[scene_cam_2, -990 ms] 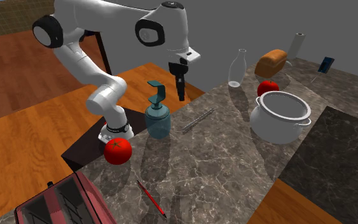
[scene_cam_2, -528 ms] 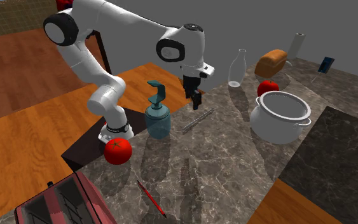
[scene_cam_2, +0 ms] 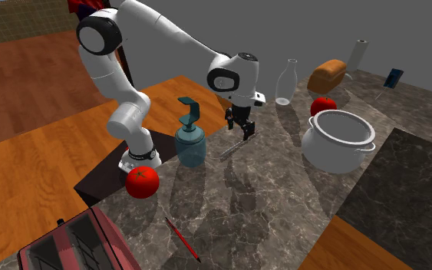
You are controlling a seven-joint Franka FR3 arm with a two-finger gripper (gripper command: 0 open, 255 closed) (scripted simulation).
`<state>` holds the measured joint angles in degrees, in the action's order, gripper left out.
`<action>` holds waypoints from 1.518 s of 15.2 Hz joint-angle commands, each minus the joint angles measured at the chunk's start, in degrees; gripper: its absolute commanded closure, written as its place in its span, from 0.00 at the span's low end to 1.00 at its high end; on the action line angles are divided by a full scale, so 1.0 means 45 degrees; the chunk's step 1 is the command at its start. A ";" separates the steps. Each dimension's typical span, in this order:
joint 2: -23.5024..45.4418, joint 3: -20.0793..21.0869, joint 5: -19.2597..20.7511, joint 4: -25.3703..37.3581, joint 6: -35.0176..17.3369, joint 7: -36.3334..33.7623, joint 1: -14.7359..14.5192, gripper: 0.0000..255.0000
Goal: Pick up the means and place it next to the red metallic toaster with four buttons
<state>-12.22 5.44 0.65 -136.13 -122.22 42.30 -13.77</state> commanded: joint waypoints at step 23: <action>0.1096 0.0093 0.0215 -0.0796 -0.1777 0.0332 -0.0095 1.00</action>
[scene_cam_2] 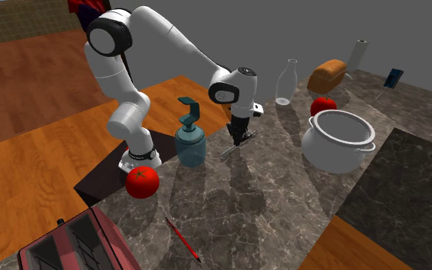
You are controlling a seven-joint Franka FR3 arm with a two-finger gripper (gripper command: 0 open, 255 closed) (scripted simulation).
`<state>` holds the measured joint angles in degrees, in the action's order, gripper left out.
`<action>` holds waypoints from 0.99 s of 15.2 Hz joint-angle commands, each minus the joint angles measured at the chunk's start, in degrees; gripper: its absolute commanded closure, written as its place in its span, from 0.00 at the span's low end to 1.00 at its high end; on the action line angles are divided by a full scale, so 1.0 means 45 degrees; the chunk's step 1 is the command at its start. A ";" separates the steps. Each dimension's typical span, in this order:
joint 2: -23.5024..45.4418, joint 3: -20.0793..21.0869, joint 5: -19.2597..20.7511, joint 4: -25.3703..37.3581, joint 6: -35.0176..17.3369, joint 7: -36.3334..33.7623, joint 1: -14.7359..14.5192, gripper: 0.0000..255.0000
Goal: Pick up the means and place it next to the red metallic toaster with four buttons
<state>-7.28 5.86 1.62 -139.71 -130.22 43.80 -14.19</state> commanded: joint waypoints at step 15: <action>-0.1137 -0.0045 -0.0161 0.1054 0.2183 0.0175 -0.0025 1.00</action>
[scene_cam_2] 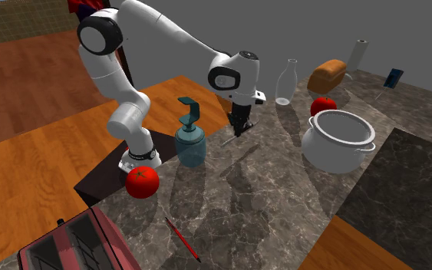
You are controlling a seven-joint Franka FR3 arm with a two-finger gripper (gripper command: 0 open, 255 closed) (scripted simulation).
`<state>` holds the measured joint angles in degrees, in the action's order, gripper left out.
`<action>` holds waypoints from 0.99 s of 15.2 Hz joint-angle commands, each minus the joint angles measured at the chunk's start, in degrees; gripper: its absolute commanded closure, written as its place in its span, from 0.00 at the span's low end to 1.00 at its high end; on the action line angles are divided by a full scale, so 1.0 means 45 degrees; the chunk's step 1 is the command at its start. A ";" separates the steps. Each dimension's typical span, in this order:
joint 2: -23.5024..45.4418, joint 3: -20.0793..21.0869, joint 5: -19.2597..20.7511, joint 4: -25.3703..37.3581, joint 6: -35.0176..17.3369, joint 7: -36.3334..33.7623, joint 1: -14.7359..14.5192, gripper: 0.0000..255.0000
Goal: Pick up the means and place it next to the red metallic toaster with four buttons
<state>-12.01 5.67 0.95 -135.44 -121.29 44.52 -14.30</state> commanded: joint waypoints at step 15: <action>-0.0890 -0.0061 -0.0091 0.1955 0.2847 0.0147 -0.0007 1.00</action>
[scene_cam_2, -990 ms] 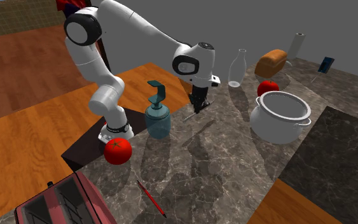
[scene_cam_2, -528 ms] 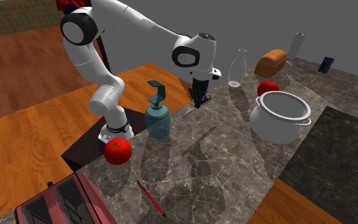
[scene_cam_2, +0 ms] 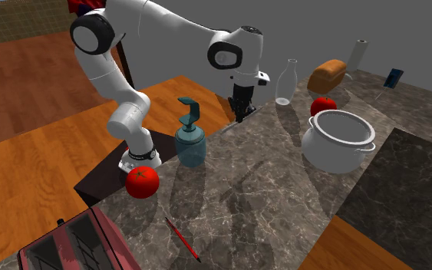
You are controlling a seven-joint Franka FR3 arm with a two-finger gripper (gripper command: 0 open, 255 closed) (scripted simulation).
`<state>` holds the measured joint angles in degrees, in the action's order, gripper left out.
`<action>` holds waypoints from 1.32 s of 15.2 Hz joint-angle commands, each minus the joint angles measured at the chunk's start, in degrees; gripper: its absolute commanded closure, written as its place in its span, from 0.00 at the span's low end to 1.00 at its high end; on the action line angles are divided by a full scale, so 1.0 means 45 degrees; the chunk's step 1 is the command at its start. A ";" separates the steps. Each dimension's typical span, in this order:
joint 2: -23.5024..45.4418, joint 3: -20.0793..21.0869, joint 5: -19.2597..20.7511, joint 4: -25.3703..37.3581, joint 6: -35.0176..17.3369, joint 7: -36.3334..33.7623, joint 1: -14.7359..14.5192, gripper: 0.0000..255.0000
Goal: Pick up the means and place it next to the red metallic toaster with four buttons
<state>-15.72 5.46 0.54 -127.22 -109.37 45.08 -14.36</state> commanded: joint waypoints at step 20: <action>-0.0125 -0.0055 0.0001 0.3502 0.3631 0.0119 0.0030 1.00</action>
<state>-16.20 5.24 0.54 -112.14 -93.81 45.57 -14.24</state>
